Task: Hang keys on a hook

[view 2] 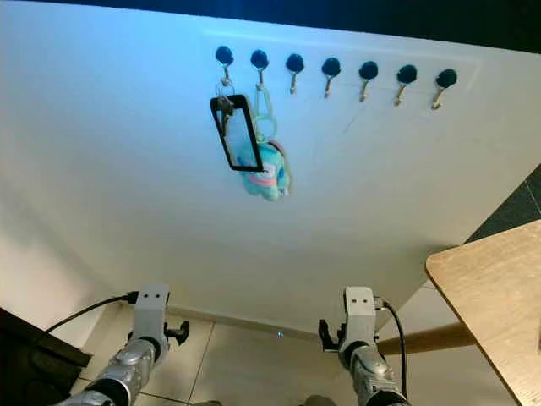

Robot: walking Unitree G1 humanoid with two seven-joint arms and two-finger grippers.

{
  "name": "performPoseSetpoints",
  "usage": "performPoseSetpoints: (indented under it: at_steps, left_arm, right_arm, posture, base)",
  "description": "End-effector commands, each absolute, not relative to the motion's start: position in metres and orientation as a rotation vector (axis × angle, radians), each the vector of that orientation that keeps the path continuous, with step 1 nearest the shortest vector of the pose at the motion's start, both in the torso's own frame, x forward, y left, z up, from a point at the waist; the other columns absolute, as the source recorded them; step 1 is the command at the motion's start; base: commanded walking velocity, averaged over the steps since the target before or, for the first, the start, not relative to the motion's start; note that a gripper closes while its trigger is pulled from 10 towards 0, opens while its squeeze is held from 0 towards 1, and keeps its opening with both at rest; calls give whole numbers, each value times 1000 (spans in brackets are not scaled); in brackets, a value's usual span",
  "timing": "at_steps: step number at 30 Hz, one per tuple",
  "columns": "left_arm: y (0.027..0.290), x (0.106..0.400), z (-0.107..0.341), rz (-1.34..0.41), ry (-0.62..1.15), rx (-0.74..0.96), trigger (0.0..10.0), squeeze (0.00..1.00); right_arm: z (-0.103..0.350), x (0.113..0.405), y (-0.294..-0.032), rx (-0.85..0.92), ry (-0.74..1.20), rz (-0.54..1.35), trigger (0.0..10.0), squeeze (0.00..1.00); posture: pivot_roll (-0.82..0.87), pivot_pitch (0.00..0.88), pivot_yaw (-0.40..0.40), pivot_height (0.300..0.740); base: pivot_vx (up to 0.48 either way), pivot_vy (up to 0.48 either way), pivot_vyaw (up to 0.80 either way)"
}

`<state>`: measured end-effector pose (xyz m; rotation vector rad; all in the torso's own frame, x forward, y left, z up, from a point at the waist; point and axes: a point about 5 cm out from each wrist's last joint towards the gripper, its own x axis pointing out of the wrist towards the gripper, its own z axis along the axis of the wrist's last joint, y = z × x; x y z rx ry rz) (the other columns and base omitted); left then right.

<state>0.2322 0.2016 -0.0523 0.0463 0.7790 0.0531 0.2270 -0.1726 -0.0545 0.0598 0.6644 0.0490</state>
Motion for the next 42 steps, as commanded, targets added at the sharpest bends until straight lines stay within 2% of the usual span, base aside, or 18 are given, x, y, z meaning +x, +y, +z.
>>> performPoseSetpoints:
  at_steps: [1,42]
  left_arm:
    - [205,231,-53,50,785,71,10000,0]
    - [210,228,-54,60,791,76,10000,0]
  right_arm:
    - [-57,224,-174,52,688,47,10000,0]
    - [-58,223,-170,28,700,67,10000,0]
  posture:
    - [79,65,-10,740]
    - [65,75,-13,740]
  base:
    - [0,0,0]
    - [0,0,0]
